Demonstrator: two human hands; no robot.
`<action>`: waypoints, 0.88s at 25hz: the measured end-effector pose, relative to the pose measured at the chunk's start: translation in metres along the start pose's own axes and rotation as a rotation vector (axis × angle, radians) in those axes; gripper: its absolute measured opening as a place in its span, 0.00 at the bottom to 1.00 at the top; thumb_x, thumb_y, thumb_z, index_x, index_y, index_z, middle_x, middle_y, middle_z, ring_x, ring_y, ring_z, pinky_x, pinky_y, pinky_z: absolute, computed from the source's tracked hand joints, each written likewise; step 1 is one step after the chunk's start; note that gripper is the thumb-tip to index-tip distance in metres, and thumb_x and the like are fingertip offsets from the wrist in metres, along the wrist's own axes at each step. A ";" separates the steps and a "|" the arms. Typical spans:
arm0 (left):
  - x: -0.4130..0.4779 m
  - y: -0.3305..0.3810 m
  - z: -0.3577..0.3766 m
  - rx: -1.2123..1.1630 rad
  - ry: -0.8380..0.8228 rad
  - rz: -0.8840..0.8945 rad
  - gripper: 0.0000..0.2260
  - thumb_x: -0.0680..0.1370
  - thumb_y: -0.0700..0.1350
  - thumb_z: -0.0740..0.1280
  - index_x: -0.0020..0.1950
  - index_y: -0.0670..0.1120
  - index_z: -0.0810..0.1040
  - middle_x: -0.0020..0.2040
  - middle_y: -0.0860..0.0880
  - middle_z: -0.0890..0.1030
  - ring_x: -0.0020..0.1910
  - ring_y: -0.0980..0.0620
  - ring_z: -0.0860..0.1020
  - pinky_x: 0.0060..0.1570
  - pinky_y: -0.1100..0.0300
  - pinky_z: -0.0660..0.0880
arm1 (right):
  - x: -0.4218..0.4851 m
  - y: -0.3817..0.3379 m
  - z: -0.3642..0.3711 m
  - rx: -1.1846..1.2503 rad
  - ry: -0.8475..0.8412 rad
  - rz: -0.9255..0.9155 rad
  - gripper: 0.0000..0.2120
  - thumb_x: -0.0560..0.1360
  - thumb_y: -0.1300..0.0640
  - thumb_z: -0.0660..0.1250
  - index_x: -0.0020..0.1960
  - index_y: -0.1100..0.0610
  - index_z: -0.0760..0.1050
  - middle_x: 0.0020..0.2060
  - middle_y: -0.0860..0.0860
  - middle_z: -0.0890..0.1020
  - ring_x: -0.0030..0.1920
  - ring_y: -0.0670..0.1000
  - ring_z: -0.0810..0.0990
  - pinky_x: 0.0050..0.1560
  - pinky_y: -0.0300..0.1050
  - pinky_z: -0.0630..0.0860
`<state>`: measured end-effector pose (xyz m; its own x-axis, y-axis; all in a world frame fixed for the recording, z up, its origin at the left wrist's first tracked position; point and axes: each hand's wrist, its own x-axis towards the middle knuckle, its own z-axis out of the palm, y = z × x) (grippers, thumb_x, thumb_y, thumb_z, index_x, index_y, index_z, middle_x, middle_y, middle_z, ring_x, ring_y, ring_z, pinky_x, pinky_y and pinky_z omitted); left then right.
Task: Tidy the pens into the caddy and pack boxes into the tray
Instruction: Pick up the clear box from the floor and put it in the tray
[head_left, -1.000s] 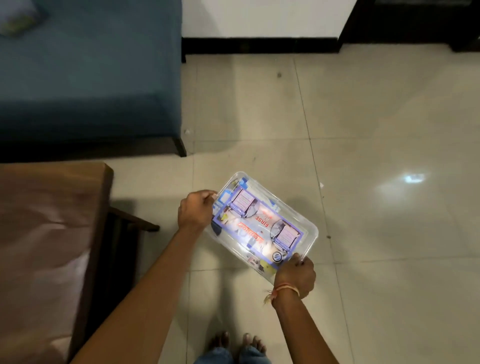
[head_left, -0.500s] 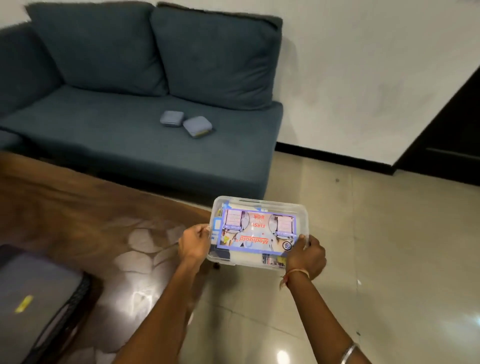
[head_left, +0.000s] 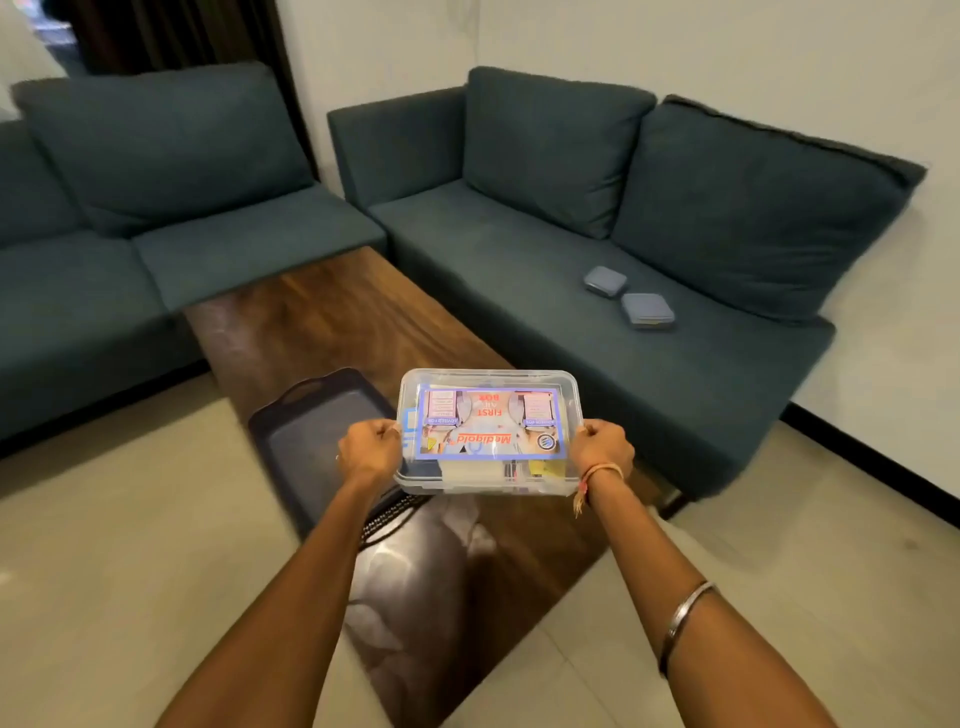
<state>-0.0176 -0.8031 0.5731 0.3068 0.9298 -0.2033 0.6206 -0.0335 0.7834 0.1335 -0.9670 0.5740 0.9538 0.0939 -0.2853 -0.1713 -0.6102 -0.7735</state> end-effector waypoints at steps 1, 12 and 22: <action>0.008 -0.012 -0.016 -0.009 0.033 -0.022 0.13 0.77 0.41 0.60 0.54 0.42 0.83 0.55 0.40 0.83 0.57 0.41 0.79 0.55 0.56 0.73 | -0.004 -0.009 0.018 -0.025 -0.047 -0.017 0.12 0.78 0.59 0.59 0.52 0.61 0.81 0.50 0.57 0.83 0.48 0.57 0.80 0.44 0.43 0.73; 0.093 -0.134 -0.086 -0.128 0.191 -0.331 0.09 0.74 0.39 0.63 0.46 0.38 0.83 0.48 0.37 0.84 0.48 0.38 0.81 0.50 0.49 0.80 | -0.009 -0.074 0.194 -0.247 -0.371 -0.213 0.12 0.75 0.62 0.61 0.48 0.61 0.83 0.50 0.60 0.84 0.51 0.60 0.82 0.51 0.53 0.80; 0.167 -0.208 -0.024 -0.084 0.171 -0.519 0.10 0.76 0.40 0.65 0.49 0.34 0.80 0.51 0.36 0.83 0.51 0.39 0.81 0.51 0.51 0.77 | 0.070 -0.050 0.311 -0.436 -0.579 -0.303 0.11 0.75 0.65 0.64 0.54 0.66 0.81 0.53 0.62 0.83 0.56 0.61 0.80 0.62 0.50 0.74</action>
<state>-0.1127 -0.6326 0.3900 -0.1501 0.8631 -0.4823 0.5970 0.4680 0.6516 0.1324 -0.6855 0.4171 0.6428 0.6274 -0.4395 0.3024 -0.7350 -0.6069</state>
